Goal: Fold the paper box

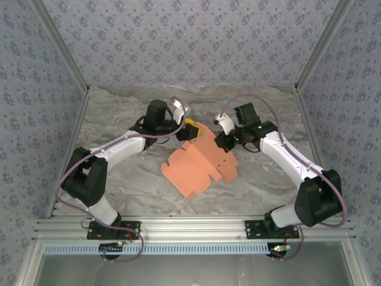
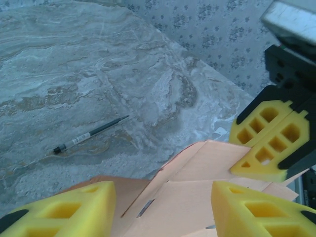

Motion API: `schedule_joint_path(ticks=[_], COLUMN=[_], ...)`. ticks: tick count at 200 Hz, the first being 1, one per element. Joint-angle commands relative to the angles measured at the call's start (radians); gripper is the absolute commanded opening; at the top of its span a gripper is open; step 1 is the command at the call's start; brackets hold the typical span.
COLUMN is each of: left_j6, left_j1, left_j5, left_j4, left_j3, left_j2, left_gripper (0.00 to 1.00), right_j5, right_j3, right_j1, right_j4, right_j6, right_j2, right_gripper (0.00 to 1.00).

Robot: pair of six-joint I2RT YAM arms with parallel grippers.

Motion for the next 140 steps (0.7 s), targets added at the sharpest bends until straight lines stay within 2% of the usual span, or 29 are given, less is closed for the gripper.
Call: schedule_joint_path(ticks=[1, 41, 140], left_j6=[0.004, 0.038, 0.053], left_j1=[-0.005, -0.025, -0.076], left_j5=[0.092, 0.147, 0.147], left_j4=[0.022, 0.024, 0.013], left_j3=[0.024, 0.008, 0.032], left_j2=[-0.004, -0.010, 0.036], left_gripper=[0.47, 0.40, 0.43], right_j5=[-0.023, -0.016, -0.052], right_j3=[0.036, 0.054, 0.049], right_j1=[0.007, 0.004, 0.007], right_j4=[-0.002, 0.005, 0.046], right_j6=[0.006, 0.034, 0.076], right_j2=[-0.002, 0.021, 0.027], right_gripper=[0.00, 0.00, 0.00])
